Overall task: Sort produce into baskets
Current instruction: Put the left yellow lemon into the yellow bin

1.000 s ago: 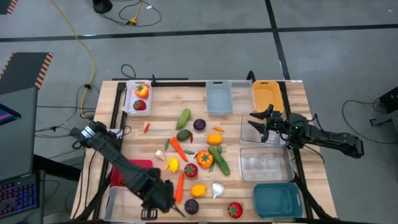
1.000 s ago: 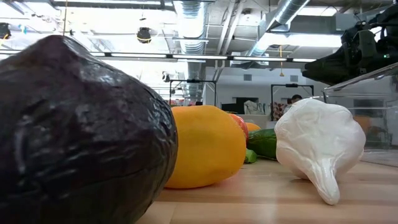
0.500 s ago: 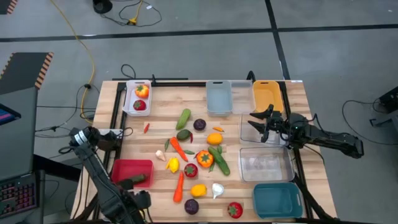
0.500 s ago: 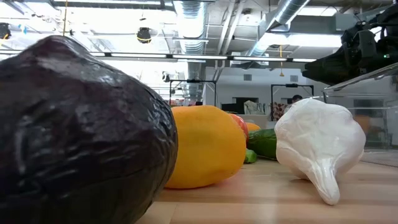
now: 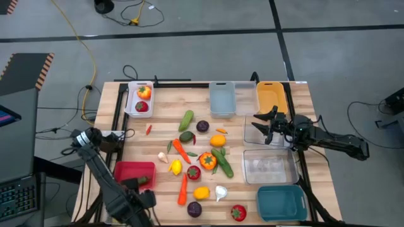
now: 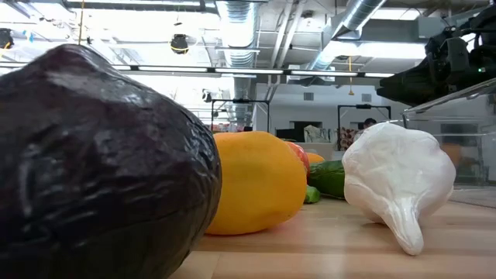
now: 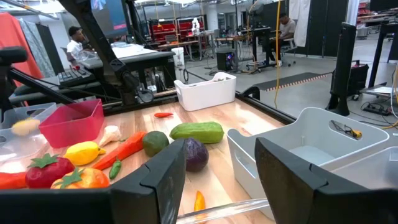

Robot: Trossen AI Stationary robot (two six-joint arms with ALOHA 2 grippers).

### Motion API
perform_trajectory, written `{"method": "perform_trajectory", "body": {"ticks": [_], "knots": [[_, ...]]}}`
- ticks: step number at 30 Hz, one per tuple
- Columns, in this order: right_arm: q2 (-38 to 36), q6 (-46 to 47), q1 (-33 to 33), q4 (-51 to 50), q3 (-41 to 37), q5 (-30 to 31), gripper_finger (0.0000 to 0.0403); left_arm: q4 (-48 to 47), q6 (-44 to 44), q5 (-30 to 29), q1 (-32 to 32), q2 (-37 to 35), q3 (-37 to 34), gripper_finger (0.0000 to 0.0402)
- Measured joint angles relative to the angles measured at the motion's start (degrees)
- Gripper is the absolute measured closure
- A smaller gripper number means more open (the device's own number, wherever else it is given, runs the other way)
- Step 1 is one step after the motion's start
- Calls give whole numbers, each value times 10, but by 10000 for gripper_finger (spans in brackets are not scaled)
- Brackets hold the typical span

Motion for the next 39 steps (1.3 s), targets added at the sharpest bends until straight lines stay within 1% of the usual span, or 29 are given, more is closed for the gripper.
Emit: {"method": "perform_trajectory", "body": {"ticks": [4,10,12,14,19,23,26,30,35,39], "knots": [[0,0,0,0,0,0,184,0,45,-72,45,0,0,164],[0,0,0,0,0,0,184,1,172,-174,127,0,0,171],[0,0,0,0,0,0,184,3,183,-197,159,0,0,171],[0,0,0,0,0,0,184,4,160,-210,194,0,0,171],[0,0,0,0,0,0,184,5,88,-212,265,0,0,172],[0,0,0,0,0,0,184,4,67,-210,298,0,0,171],[0,0,0,0,0,0,184,3,70,-204,316,0,0,171],[0,0,0,0,0,0,184,3,83,-171,336,0,0,167],[0,0,0,0,0,0,184,3,83,-161,352,0,-1,147],[0,0,0,0,0,0,184,9,59,-142,359,-1,-25,126]]}}
